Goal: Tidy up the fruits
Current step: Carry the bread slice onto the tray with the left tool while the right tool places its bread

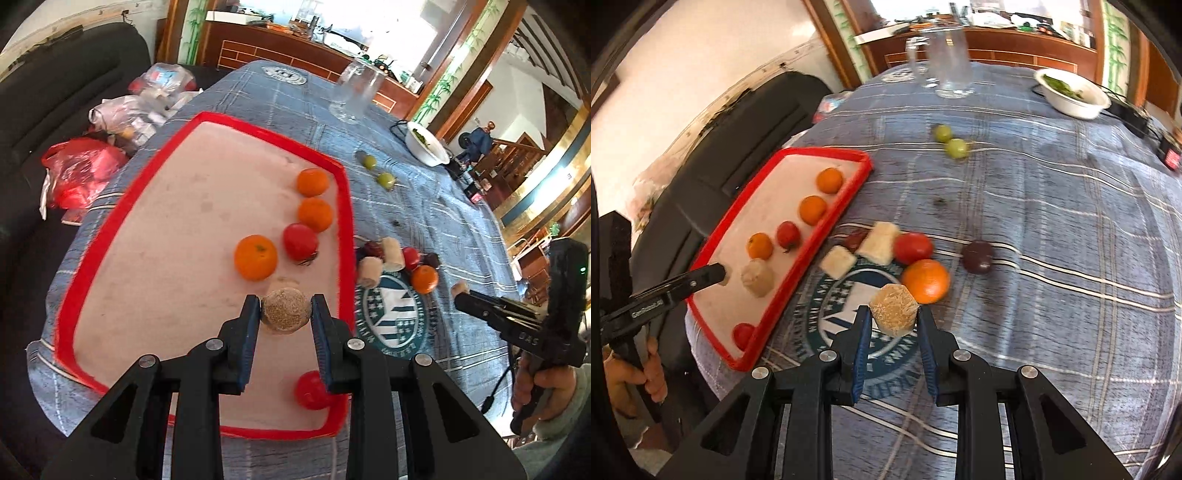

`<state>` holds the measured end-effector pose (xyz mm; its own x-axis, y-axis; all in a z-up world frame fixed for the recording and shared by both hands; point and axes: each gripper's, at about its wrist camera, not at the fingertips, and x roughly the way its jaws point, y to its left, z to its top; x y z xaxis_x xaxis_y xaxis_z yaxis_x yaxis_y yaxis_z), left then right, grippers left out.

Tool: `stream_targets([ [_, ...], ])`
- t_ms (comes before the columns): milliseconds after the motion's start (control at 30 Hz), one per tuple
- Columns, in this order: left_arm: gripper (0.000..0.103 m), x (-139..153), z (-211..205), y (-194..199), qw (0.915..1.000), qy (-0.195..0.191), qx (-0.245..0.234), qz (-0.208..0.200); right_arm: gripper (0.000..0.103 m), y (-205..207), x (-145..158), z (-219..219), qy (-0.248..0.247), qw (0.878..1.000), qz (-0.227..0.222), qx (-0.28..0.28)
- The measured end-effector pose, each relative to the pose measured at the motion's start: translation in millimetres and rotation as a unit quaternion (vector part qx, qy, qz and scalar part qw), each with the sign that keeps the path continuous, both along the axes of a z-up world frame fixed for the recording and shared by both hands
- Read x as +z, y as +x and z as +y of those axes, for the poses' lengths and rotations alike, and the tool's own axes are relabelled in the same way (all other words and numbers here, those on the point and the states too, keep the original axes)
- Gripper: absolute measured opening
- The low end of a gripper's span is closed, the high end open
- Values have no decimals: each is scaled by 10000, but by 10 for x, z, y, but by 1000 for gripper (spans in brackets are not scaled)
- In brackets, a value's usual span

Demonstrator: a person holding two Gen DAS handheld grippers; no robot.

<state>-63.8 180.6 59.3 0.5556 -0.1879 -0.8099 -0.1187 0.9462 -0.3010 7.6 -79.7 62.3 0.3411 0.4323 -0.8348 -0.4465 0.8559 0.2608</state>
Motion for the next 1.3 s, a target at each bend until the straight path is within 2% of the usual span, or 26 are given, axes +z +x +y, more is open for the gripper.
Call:
stream_targets([
  [467, 26, -125, 401, -155, 9993, 74, 327, 153, 25, -137, -9, 739, 65, 9955, 54, 942],
  [800, 26, -179, 695, -160, 9988, 123, 434, 211, 25, -374, -116, 1554, -8, 9808, 220, 1936],
  [1300, 26, -281, 640, -121, 9987, 400, -6, 308, 25, -328, -361, 1940, -240, 9769, 334, 2095],
])
